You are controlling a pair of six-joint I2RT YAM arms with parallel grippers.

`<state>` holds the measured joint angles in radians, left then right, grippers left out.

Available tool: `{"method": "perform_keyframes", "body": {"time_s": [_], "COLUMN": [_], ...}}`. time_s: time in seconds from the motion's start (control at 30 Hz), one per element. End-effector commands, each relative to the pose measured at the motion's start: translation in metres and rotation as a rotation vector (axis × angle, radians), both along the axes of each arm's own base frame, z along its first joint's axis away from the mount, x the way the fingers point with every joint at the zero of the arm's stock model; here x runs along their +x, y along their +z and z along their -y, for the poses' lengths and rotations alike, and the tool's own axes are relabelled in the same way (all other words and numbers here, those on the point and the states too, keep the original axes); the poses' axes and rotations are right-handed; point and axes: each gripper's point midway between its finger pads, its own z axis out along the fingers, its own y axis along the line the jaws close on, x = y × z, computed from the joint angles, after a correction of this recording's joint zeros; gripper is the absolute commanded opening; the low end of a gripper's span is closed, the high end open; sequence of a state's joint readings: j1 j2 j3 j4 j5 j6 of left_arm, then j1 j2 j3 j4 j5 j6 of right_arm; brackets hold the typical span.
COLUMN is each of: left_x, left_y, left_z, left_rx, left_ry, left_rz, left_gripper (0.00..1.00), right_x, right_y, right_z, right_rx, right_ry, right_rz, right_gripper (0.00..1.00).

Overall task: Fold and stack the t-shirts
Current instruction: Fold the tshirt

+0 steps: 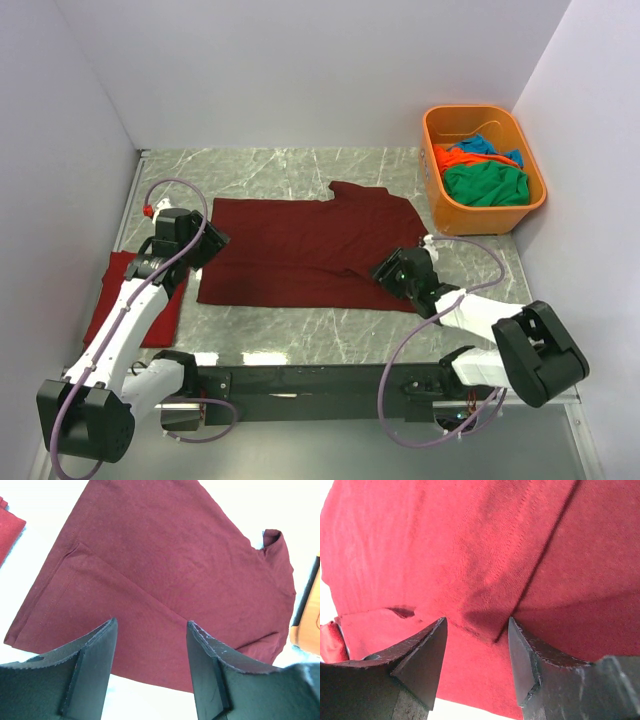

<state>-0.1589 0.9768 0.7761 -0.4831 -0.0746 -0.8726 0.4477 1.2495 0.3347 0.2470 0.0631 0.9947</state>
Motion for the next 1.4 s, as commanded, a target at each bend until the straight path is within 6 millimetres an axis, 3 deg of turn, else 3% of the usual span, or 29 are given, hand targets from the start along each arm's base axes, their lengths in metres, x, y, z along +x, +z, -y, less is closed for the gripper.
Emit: {"method": "perform_keyframes", "body": {"time_s": [0.0,0.33,0.57,0.63,0.8,1.0,1.17,1.27,1.37], "left_x": [0.006,0.007,0.007,0.007,0.007,0.007,0.007,0.006,0.006], "left_y": [0.018,0.030,0.033,0.035,0.039,0.036,0.036,0.034,0.032], "left_z": [0.003,0.003,0.003,0.004,0.003,0.003,0.002,0.002,0.003], "left_rx": [0.003,0.003,0.001,0.000,0.002,0.000,0.010,0.008,0.004], "left_ry": [-0.020,-0.026,-0.027,-0.029,-0.026,-0.025,-0.025,-0.027,-0.029], "left_rz": [0.058,0.078,0.083,0.086,0.096,0.088,0.088,0.087,0.084], "left_gripper": [0.62,0.61,0.61,0.61,0.61,0.61,0.61,0.61,0.61], "right_x": [0.023,0.049,0.066,0.070,0.081,0.093,0.084,0.060,0.045], "right_y": [0.021,0.034,0.030,0.029,0.030,0.028,0.035,0.041,0.034], "right_z": [-0.009,-0.022,-0.034,-0.035,-0.038,-0.043,-0.029,-0.016,-0.005], "right_rx": [0.010,0.003,0.009,0.000,-0.033,-0.087,-0.119,-0.092,-0.103], "right_ry": [-0.010,0.005,0.024,0.023,0.031,0.058,0.014,-0.007,-0.022], "right_rz": [0.070,0.090,0.077,0.074,0.071,0.053,0.060,0.066,0.038], "right_gripper": [0.59,0.59,0.57,0.53,0.29,0.28,0.26,0.26,0.27]}}
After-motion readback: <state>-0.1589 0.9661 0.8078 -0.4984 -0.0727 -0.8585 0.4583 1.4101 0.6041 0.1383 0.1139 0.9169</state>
